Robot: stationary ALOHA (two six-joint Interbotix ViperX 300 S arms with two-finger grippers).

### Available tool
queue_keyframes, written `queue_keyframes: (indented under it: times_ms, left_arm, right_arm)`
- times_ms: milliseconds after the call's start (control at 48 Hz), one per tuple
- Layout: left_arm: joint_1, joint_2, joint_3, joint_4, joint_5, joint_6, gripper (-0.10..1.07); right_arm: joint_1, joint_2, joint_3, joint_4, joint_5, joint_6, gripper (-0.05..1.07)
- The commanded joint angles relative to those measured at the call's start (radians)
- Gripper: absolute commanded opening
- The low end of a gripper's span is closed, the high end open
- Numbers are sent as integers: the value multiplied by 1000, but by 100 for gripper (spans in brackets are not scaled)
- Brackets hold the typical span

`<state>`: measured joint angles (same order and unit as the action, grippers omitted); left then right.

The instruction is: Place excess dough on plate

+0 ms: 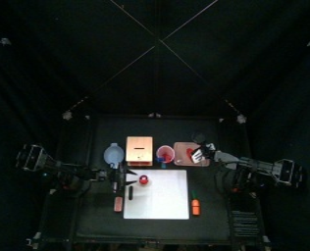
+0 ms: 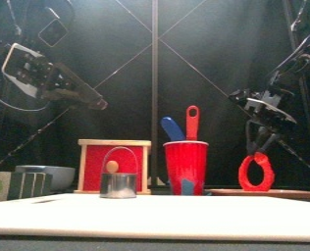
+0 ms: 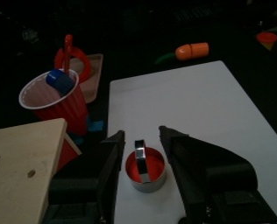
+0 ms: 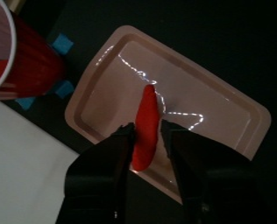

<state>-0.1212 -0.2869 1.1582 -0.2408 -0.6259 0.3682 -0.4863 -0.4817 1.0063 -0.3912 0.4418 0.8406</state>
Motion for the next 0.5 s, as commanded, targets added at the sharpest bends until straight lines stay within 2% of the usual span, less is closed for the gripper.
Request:
queue_keyframes:
  times_ms: [0, 104, 167, 479]
  left_arm:
    - [0, -6, -15, 0, -5, 0, 78]
    - [-2, -6, -15, 0, -5, 0, 78]
    - [-2, -6, -17, 0, -5, 0, 78]
    - [0, -6, -18, 0, -5, 0, 78]
  right_arm:
    - [-8, -6, -11, 0, -20, 0, 81]
    - [-6, -12, -14, -3, -18, 0, 98]
    - [-8, -17, -17, -8, -9, -5, 104]
    - [-9, -104, -55, -80, 77, -3, 104]
